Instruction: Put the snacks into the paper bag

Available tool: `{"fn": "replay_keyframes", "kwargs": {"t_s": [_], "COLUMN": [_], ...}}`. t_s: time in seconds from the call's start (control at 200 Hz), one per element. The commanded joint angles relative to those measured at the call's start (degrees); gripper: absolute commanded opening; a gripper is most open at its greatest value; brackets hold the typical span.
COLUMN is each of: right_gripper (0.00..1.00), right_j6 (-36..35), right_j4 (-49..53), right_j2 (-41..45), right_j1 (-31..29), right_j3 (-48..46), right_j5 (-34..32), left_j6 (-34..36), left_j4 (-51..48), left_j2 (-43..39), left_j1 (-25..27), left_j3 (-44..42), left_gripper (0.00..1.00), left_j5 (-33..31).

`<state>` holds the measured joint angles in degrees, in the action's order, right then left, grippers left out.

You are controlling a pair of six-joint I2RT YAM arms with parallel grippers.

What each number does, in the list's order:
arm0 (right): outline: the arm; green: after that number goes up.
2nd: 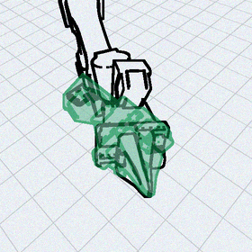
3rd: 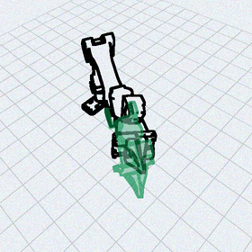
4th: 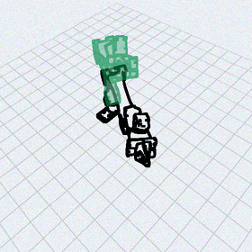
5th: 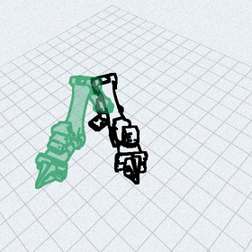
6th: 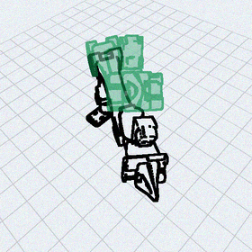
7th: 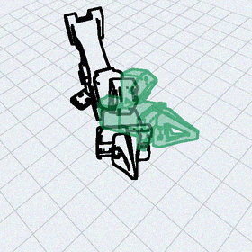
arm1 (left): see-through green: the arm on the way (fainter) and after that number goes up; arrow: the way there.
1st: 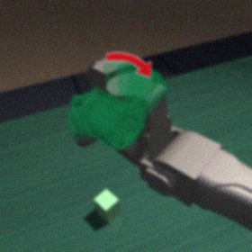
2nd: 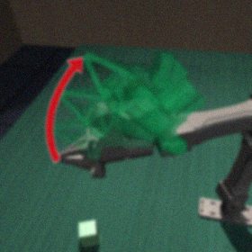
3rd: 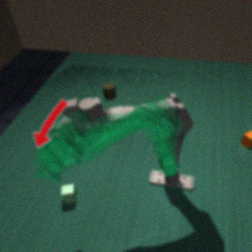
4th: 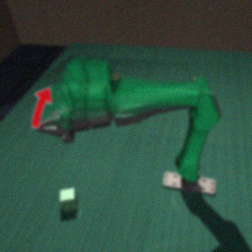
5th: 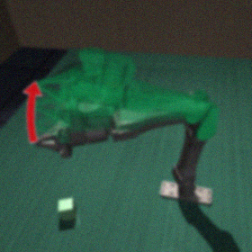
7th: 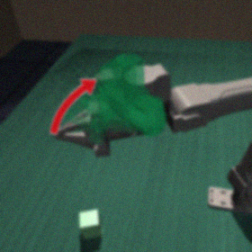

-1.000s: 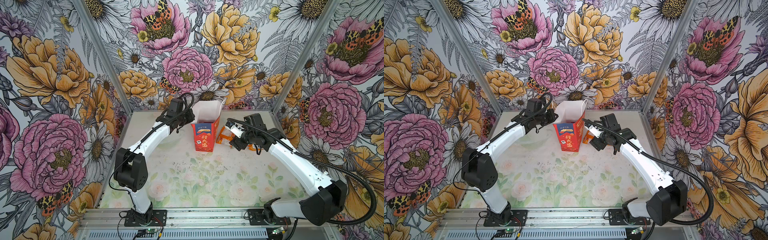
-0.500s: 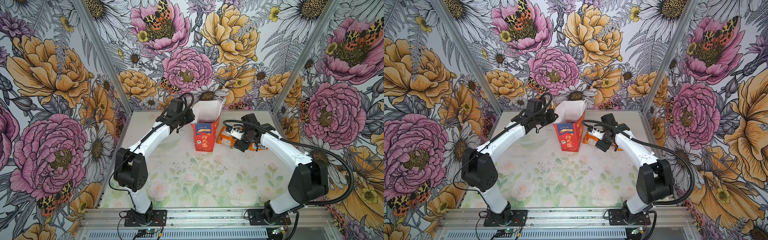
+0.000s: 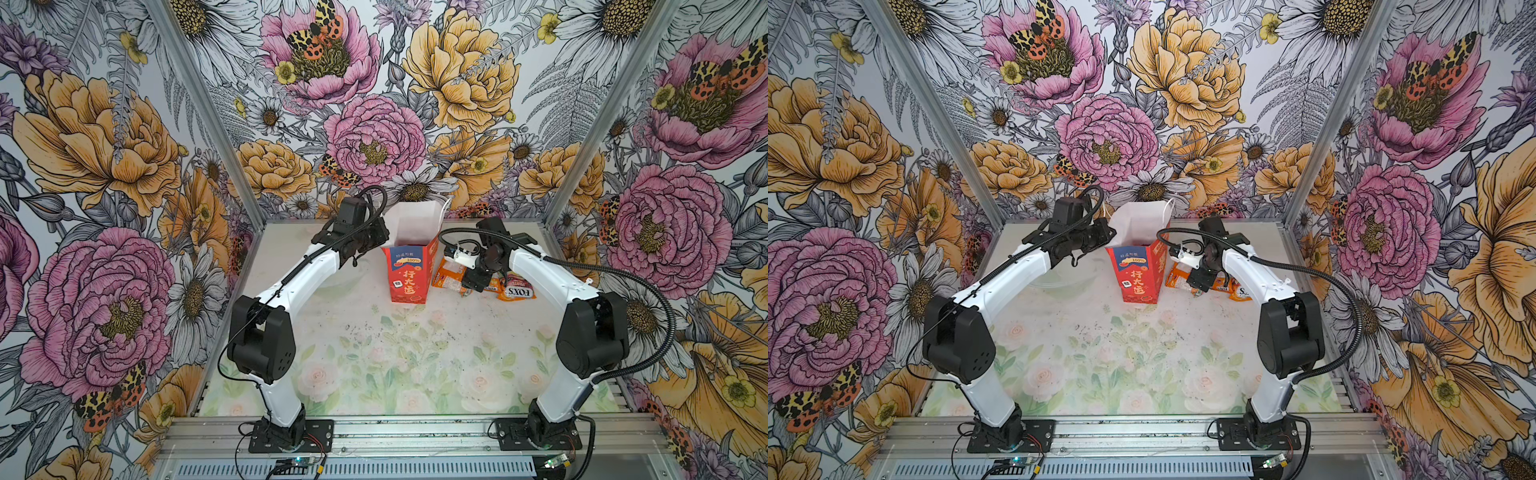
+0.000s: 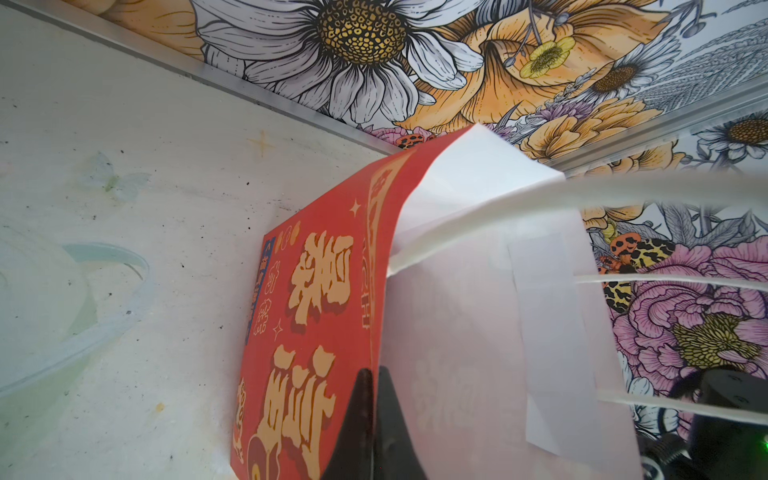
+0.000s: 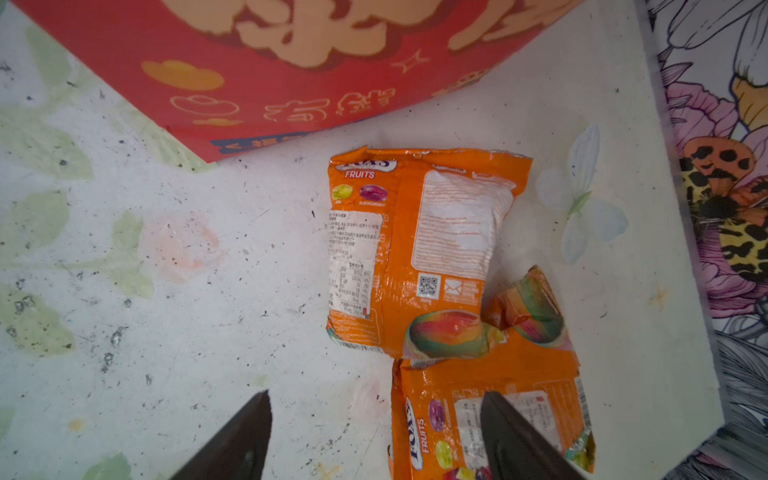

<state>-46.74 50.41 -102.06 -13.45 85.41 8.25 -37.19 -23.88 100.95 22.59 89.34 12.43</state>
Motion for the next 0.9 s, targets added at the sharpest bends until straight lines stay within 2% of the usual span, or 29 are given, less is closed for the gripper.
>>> {"fn": "replay_keyframes", "kwargs": {"t_s": [0.0,0.38,0.555,0.896], "right_gripper": [0.78,0.75,0.75,0.74], "right_j6": [-2.11,-5.7,-5.73,-5.55], "right_j4": [0.99,0.36,-1.09,-1.24], "right_j2": [-2.35,-7.25,-8.56,-13.84], "right_j1": [1.19,1.98,1.87,1.06], "right_j3": [3.37,5.87,6.52,9.03], "right_j5": [1.86,3.95,6.65,7.15], "left_j6": [-0.24,-0.43,-0.59,-0.69], "left_j4": [0.05,0.34,0.45,0.48], "left_j2": [-0.93,-0.75,-0.66,-0.84], "left_j1": [-0.66,-0.68,-0.73,-0.79], "left_j3": [-1.08,-1.19,-1.1,-1.26], "left_gripper": [0.0,0.0,0.0,0.0], "left_j5": [-0.58,-0.38,-0.34,-0.46]}}
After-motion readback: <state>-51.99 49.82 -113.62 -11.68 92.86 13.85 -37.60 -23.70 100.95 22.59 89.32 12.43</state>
